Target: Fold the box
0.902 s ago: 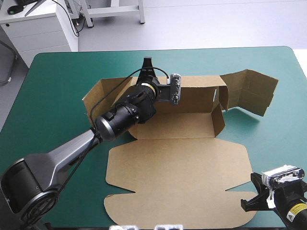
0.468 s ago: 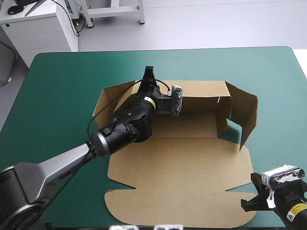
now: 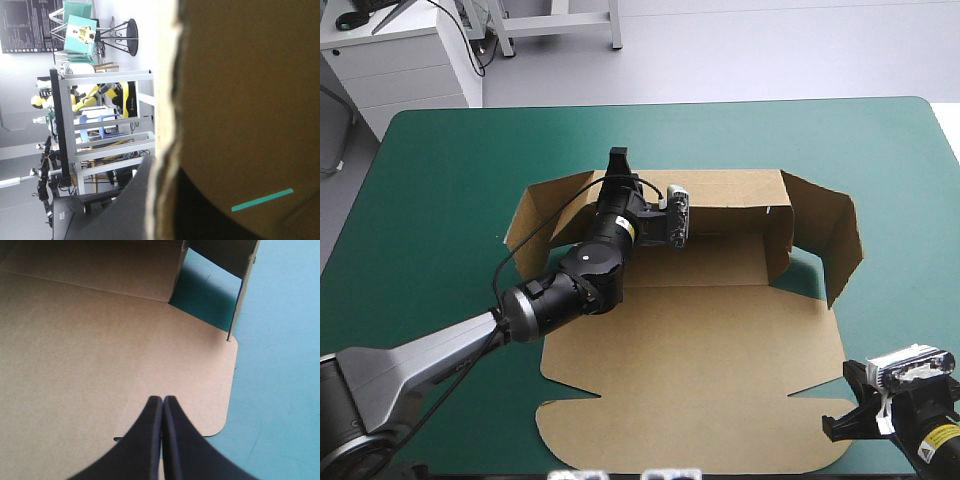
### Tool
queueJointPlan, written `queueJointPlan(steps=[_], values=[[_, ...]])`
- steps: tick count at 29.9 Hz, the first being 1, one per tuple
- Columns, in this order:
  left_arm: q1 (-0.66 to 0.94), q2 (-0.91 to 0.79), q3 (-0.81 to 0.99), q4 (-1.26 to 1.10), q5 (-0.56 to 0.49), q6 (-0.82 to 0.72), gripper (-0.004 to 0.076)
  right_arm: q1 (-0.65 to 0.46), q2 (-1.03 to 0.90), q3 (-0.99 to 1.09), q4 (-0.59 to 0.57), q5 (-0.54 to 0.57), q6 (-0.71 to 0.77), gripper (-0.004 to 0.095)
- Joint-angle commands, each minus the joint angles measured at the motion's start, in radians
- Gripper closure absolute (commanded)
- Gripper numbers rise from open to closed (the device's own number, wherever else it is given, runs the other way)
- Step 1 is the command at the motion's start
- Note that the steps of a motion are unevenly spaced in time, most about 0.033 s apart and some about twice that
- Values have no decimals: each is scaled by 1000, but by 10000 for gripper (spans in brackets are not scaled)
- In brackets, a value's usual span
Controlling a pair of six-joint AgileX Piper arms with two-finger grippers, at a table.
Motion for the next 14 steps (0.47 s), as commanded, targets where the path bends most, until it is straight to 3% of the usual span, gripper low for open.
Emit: queueJointPlan(steps=[1,14], values=[[-3,-50,-23,63,-8,-36,731,-2,8,-27,-6,-66,-7,927],[-3,-50,30,56,-16,-38,731,-2,8,-29,4,-89,4,927]])
